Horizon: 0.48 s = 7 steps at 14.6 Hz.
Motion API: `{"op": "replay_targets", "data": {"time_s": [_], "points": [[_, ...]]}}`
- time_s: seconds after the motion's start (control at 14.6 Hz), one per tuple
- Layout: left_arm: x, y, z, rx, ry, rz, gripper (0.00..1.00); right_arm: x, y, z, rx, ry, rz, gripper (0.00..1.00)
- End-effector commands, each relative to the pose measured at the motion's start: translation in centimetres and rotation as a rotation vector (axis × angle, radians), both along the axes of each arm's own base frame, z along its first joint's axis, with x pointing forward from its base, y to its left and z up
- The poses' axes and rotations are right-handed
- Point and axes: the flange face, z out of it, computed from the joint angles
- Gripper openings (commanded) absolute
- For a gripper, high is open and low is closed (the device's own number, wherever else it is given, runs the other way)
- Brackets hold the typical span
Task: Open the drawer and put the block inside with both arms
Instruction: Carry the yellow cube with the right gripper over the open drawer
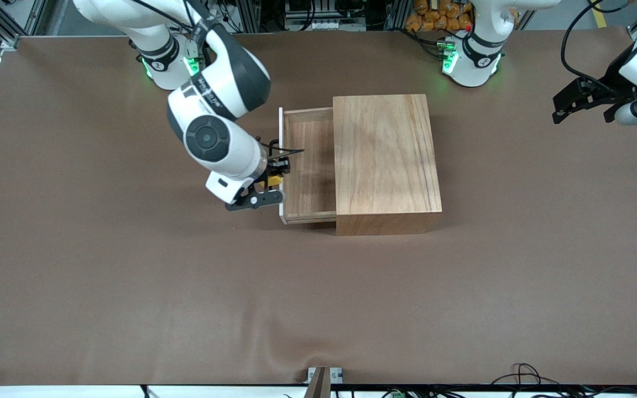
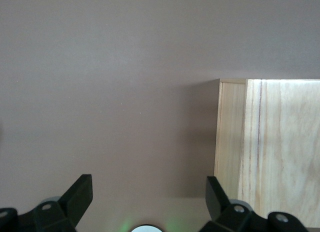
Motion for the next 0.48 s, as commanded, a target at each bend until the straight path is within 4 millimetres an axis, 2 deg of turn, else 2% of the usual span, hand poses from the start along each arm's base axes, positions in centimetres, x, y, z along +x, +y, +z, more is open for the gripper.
{"op": "replay_targets", "data": {"time_s": [0.0,0.27,0.41], "points": [[1.3,1.6,-0.3,0.014,-0.004,0.009,1.00,-0.9,2.0,0.1,0.016,-0.018,-0.023,0.00],[1.6,0.2,-0.9,0.023,-0.009,-0.020,1.00,-2.6,5.2,-2.0,0.025,-0.059,-0.096,0.00],[1.6,0.5,-1.0,0.024,-0.008,-0.017,1.00,-3.6,6.3,-3.6,0.022,-0.056,-0.081,0.00]]}}
